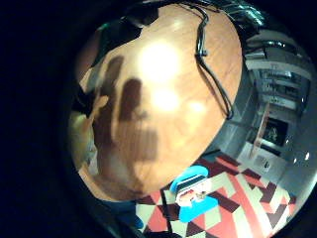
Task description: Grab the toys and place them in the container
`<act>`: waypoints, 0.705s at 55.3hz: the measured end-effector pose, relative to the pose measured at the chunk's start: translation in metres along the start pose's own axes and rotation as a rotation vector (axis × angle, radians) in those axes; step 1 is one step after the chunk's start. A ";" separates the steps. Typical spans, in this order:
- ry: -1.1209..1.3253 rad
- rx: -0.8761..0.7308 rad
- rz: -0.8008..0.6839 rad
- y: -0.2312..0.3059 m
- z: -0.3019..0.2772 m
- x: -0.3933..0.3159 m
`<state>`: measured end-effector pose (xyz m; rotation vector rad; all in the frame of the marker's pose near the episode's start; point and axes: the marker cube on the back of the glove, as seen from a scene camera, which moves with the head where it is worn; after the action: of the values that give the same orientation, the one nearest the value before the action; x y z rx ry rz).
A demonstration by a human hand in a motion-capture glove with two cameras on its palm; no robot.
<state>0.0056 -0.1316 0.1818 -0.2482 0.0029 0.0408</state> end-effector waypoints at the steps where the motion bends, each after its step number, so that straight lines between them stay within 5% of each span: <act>1: -0.015 0.009 -0.008 0.000 -0.002 -0.001; 25: -0.541 0.555 -0.330 0.026 -0.216 -0.088; 39: -0.622 0.691 -0.401 -0.019 -0.262 -0.162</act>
<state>-0.1548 -0.2211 -0.0660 0.4651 -0.6415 -0.2807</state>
